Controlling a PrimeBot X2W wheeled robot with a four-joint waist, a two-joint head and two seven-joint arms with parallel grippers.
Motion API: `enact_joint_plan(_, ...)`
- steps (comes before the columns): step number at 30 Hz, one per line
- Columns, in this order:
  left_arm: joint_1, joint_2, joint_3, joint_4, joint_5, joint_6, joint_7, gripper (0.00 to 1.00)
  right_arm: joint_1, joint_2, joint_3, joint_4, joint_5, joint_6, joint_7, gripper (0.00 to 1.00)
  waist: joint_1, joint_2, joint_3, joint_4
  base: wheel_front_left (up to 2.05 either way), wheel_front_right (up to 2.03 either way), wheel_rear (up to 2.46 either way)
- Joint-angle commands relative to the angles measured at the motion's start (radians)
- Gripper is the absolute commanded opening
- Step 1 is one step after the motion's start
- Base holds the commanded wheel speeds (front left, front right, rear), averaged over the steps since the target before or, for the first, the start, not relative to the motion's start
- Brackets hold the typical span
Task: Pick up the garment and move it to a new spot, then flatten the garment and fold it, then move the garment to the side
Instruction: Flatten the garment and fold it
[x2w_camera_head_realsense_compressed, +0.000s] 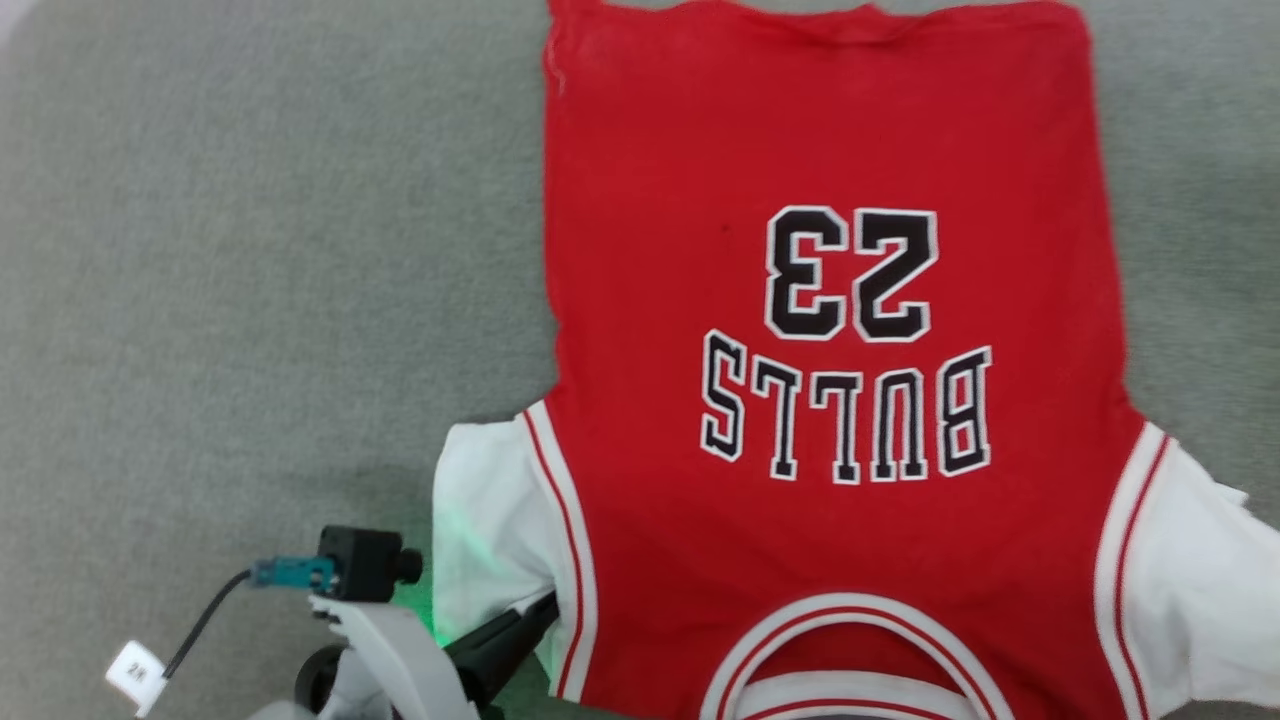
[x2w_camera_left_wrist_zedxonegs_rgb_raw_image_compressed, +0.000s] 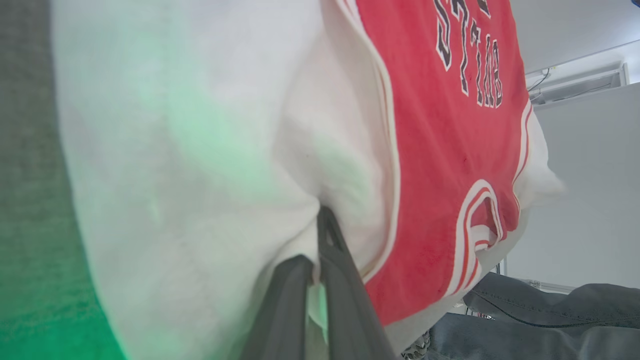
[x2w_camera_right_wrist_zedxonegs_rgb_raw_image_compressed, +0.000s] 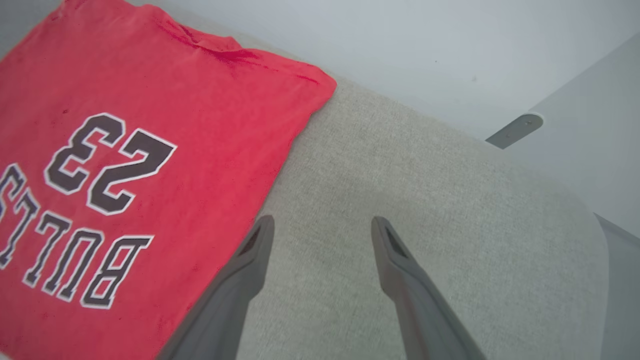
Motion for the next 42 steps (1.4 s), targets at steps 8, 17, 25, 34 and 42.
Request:
enact_joint_plan(8, -0.109, -0.062, -0.041, 0.024, 0.046, -0.021, 0.036, 0.00, -0.393, 0.141, 0.091, 0.367, -0.123, -0.001, 0.178, 1.00, 0.0000, 0.0000, 0.151, 0.145, 0.00, 0.00, 0.00)
enact_joint_plan(17, -0.168, -0.110, -0.069, 0.064, 0.074, -0.044, 0.043, 0.00, -0.691, 0.247, 0.136, 0.690, -0.262, -0.001, 0.270, 1.00, 0.0000, 0.0000, 0.250, 0.225, 0.00, 0.00, 0.00)
enact_joint_plan(25, -0.211, -0.127, -0.062, 0.097, 0.086, -0.053, 0.034, 0.00, -0.765, 0.297, 0.156, 0.862, -0.343, -0.001, 0.323, 1.00, 0.0000, 0.0000, 0.289, 0.243, 0.00, 0.00, 0.00)
enact_joint_plan(34, -0.204, -0.128, -0.049, 0.119, 0.086, -0.056, 0.007, 0.00, -0.746, 0.294, 0.168, 0.894, -0.311, -0.001, 0.284, 0.00, 0.0000, 0.0000, 0.249, 0.217, 0.00, 0.00, 0.00)
enact_joint_plan(42, -0.160, -0.105, -0.010, 0.127, 0.064, -0.044, -0.044, 0.00, -0.606, 0.226, 0.253, 0.755, -0.173, -0.001, 0.194, 0.00, 0.0000, 0.0000, 0.126, 0.162, 0.00, 0.00, 0.00)
